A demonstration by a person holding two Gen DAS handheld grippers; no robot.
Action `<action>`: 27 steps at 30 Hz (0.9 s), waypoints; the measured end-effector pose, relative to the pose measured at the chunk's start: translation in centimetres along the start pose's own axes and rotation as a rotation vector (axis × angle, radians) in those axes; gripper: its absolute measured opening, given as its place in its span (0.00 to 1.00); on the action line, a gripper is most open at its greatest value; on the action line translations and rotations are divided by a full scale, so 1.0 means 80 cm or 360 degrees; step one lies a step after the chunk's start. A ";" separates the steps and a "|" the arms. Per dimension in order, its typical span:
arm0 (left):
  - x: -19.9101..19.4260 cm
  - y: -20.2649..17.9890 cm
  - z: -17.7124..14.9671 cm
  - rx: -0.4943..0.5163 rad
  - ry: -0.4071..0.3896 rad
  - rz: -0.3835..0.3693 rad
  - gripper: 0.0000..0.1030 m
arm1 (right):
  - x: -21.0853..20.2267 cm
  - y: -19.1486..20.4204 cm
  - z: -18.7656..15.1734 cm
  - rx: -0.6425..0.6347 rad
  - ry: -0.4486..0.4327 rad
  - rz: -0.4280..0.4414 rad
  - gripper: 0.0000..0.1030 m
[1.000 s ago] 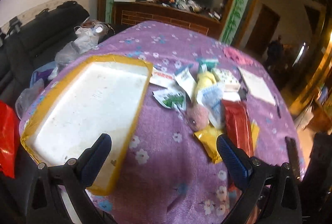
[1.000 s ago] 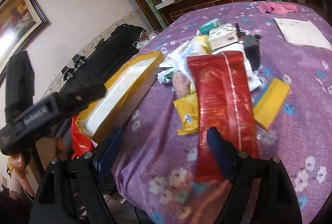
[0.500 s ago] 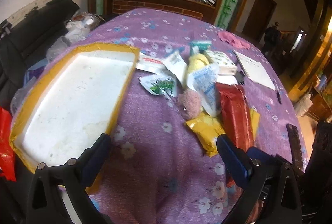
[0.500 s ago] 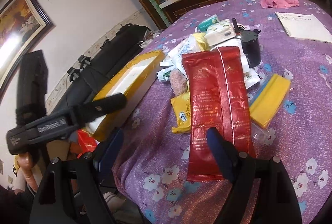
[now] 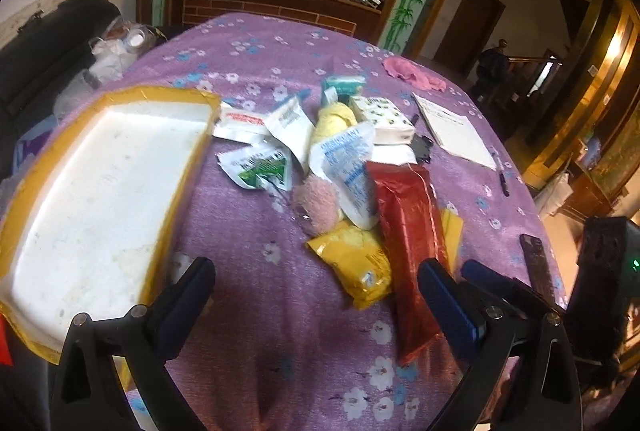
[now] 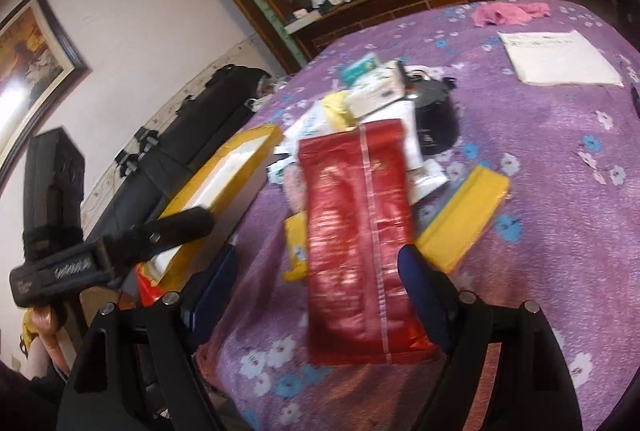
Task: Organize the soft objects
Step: 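Grasp the red foil bag with the right gripper and lift it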
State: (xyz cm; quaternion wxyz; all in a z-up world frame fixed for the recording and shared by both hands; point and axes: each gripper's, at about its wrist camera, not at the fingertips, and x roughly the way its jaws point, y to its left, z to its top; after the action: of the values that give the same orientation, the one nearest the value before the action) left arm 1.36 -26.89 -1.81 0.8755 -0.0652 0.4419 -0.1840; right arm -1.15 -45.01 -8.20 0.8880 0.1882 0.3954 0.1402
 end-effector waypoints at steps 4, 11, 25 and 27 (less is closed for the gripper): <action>0.006 0.002 0.002 -0.0005 -0.0004 0.0012 0.99 | 0.020 -0.005 0.003 0.0003 0.0073 -0.0134 0.79; 0.012 0.008 0.007 -0.0076 0.0024 -0.0004 0.99 | 0.048 0.016 -0.001 -0.0075 0.0165 -0.0319 0.78; 0.035 -0.019 0.007 0.0074 0.0090 -0.0090 0.99 | -0.054 0.002 0.010 0.0032 -0.0060 -0.0128 0.45; 0.039 -0.026 0.005 0.0119 0.0104 -0.0106 0.99 | -0.057 -0.007 0.012 0.0073 -0.0068 -0.0137 0.45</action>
State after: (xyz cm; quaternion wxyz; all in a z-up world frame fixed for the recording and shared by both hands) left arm 2.79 -30.00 -3.32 0.8558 -0.0412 0.4608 -0.2315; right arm -3.31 -47.52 -4.87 0.8969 0.1944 0.3872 0.0889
